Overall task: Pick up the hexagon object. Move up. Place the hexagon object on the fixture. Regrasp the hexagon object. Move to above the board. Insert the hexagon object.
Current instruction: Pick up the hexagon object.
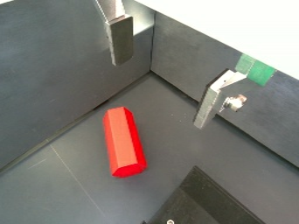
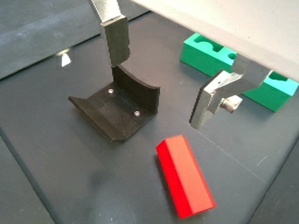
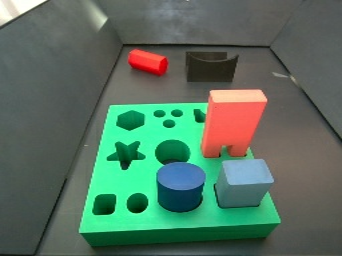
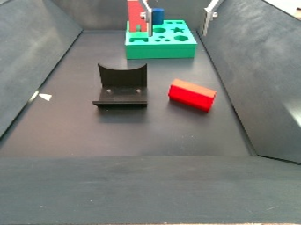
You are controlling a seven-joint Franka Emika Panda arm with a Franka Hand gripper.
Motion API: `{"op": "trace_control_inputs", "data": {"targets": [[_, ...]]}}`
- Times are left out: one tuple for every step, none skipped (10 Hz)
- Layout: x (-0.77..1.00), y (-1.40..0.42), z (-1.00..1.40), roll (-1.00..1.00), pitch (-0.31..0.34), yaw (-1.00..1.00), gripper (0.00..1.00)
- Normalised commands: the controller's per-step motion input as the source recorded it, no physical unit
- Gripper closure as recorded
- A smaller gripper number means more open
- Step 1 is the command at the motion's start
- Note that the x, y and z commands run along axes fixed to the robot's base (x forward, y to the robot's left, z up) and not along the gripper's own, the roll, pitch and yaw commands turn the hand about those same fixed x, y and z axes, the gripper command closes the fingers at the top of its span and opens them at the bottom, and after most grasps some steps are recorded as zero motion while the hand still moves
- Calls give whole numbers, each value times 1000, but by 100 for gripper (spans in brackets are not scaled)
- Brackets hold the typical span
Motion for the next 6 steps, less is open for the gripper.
{"op": "trace_control_inputs", "data": {"targets": [[-280,0,-126,49,0,169,0],[-31,-80,-151,-64,0,957,0],[0,-20,-180,-64,0,1000,0],[0,-20,-186,-56,0,1000,0],[0,-20,-189,-54,0,1000,0],[0,-20,-189,-56,0,1000,0]]}}
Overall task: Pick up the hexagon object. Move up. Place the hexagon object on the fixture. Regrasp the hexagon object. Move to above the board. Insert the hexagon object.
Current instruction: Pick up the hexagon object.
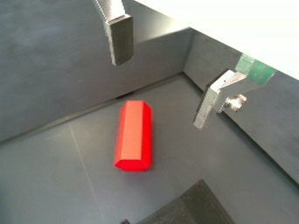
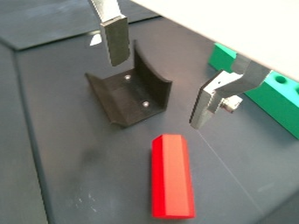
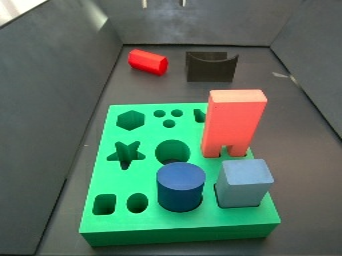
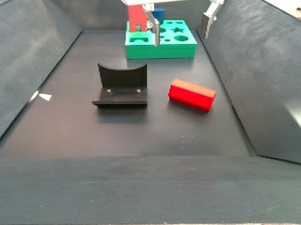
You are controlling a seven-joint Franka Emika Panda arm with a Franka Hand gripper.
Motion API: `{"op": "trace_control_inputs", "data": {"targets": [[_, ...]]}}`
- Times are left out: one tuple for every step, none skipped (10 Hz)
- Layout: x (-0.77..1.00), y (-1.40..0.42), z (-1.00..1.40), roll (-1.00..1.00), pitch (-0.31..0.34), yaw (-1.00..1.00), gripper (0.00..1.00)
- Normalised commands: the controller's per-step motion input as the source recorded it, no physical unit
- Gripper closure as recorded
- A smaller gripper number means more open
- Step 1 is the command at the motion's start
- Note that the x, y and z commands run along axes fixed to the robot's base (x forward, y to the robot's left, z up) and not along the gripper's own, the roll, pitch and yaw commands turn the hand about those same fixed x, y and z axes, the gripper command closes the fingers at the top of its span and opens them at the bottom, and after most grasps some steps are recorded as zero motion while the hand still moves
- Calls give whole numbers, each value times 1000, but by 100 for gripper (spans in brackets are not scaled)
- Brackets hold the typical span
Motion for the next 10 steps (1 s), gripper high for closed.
{"op": "trace_control_inputs", "data": {"targets": [[0,-17,-194,-54,0,1000,0],[0,-17,-194,-56,0,1000,0],[0,-17,-194,-54,0,1000,0],[0,-23,-220,-60,0,1000,0],[0,-23,-240,-60,0,1000,0],[0,-23,-317,-67,0,1000,0],[49,-11,-463,-73,0,1000,0],[51,-11,-480,-73,0,997,0],[46,-14,-520,-59,0,1000,0],[0,-177,-580,0,0,883,0]]}}
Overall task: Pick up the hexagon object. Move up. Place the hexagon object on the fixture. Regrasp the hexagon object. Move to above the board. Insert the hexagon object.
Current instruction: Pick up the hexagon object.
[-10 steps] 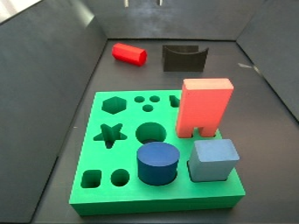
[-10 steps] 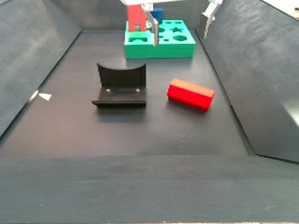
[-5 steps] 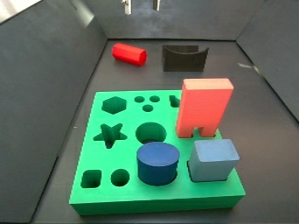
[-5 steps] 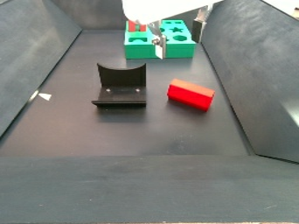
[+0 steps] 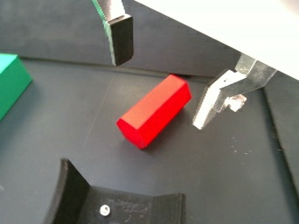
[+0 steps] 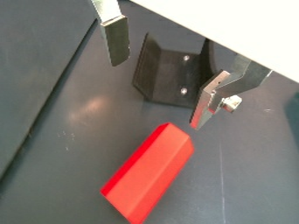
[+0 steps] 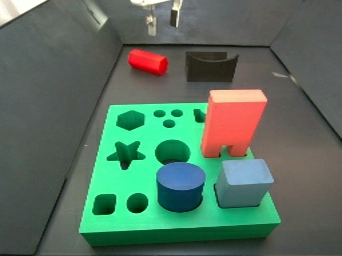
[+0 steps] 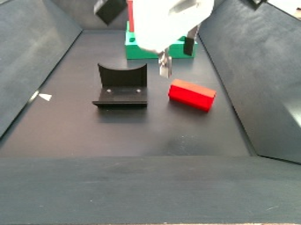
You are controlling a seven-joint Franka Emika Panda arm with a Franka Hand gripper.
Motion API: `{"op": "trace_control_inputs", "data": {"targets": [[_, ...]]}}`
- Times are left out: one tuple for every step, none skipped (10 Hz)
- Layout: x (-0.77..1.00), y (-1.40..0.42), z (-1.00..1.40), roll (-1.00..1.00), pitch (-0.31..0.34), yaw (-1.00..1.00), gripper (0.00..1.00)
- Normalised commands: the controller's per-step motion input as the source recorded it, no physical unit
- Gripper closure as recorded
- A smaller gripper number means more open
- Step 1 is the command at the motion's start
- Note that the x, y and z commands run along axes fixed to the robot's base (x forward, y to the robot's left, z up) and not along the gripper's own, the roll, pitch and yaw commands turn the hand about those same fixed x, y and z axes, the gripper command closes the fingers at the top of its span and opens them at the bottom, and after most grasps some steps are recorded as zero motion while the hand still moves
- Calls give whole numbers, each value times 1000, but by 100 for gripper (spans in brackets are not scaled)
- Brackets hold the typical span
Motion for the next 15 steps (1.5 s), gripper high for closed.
{"op": "trace_control_inputs", "data": {"targets": [[-231,-363,-566,23,0,669,0],[-440,-391,-606,20,-44,500,0],[-266,-191,-689,0,-20,437,0],[-240,0,-694,0,-24,463,0],[-154,0,-697,0,-30,480,0],[-6,0,-677,-23,-31,489,0],[0,0,-663,-59,-46,511,0],[29,0,-649,-124,-50,526,0],[0,0,-603,-133,-64,549,0],[0,0,0,0,-31,0,0],[0,0,0,0,0,0,0],[0,0,0,0,0,0,100],[0,0,0,0,0,0,100],[0,0,0,0,0,0,100],[0,0,0,0,0,0,100]]}}
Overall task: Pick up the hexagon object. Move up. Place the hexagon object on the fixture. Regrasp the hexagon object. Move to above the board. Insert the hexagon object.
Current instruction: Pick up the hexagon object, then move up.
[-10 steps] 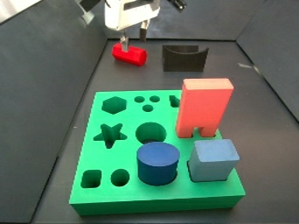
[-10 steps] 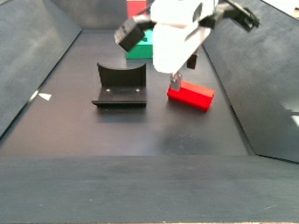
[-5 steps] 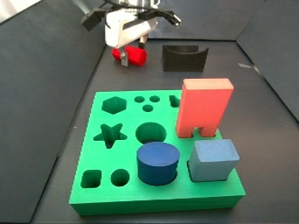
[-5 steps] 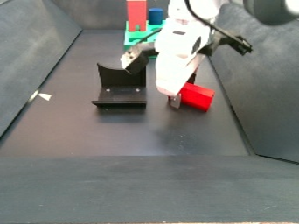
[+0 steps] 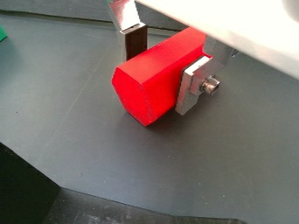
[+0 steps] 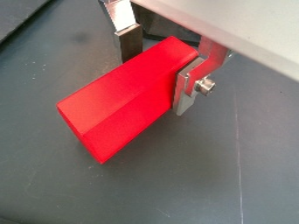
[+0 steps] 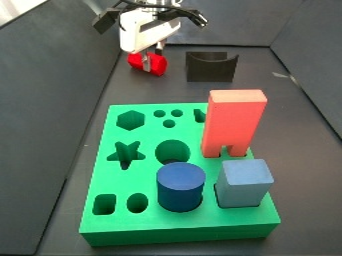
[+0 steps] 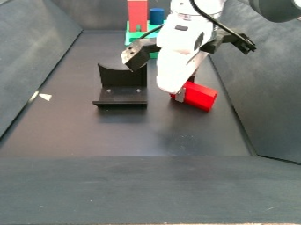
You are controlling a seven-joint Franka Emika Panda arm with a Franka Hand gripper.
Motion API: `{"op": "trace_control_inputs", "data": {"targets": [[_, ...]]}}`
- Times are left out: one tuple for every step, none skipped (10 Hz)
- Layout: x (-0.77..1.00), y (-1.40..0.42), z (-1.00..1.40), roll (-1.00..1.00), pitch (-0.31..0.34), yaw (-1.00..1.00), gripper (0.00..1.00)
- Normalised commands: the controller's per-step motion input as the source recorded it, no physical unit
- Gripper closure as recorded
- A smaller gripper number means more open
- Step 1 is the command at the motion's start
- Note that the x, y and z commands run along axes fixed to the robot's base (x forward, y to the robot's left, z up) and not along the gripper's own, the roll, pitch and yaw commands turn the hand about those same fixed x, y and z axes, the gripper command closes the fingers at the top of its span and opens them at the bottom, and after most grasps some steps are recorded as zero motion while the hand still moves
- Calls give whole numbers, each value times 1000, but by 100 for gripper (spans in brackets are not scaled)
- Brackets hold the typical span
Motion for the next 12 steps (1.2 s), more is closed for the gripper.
{"op": "trace_control_inputs", "data": {"targets": [[0,0,0,0,0,0,100],[0,0,0,0,0,0,100],[0,0,0,0,0,0,100],[0,0,0,0,0,0,100],[0,0,0,0,0,0,100],[0,0,0,0,0,0,100],[0,0,0,0,0,0,100],[0,0,833,0,0,0,100],[-23,-49,810,-10,15,19,100],[-42,-43,713,-10,25,23,100],[-29,-27,536,-6,28,25,100],[-25,-22,432,-5,33,25,100]]}}
